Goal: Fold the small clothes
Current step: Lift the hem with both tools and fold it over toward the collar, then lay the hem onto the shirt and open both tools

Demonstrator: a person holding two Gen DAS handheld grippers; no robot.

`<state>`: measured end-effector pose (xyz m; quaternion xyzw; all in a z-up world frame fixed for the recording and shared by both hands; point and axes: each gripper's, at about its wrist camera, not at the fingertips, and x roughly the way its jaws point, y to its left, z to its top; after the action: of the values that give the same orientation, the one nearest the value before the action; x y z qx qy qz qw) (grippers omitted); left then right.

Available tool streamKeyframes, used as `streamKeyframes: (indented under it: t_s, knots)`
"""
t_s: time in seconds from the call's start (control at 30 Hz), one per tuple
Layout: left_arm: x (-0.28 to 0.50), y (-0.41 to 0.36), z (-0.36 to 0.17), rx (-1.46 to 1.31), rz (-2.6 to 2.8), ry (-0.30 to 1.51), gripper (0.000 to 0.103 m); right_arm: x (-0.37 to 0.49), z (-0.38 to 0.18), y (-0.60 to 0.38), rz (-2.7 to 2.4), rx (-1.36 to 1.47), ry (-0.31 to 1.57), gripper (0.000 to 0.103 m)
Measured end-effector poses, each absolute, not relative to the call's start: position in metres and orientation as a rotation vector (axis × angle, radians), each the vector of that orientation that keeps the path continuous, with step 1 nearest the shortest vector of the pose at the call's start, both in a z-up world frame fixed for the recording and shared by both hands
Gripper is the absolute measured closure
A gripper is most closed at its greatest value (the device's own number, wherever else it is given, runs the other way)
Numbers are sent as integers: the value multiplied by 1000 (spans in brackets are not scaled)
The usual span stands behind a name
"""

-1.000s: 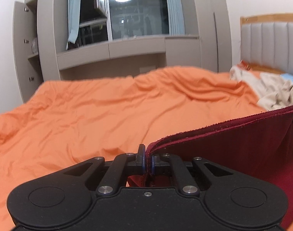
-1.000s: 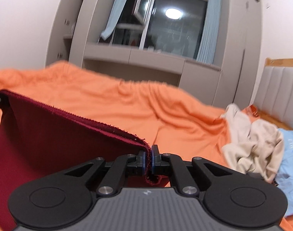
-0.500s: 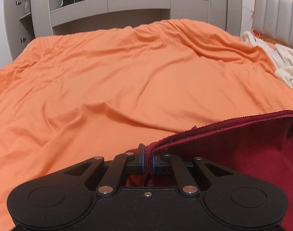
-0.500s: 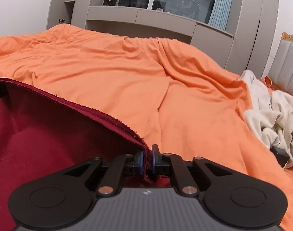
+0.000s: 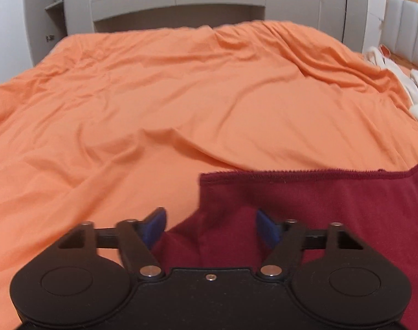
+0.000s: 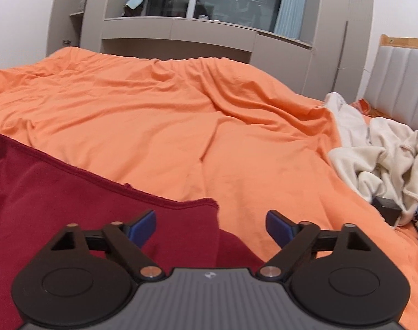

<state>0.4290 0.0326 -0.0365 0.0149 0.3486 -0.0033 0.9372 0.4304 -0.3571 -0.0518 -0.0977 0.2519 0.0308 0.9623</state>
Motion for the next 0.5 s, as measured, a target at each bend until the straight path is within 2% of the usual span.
streamKeyframes:
  t_s: [0.07, 0.3, 0.5]
  knots:
    - [424, 33, -34, 46, 14, 688, 11, 432, -54, -357, 26, -215, 512, 6]
    - [442, 38, -57, 87, 97, 809, 11, 440, -70, -362, -69, -271, 560, 1]
    - [448, 57, -68, -25, 104, 870, 6, 449, -82, -378, -66, -182, 628, 0]
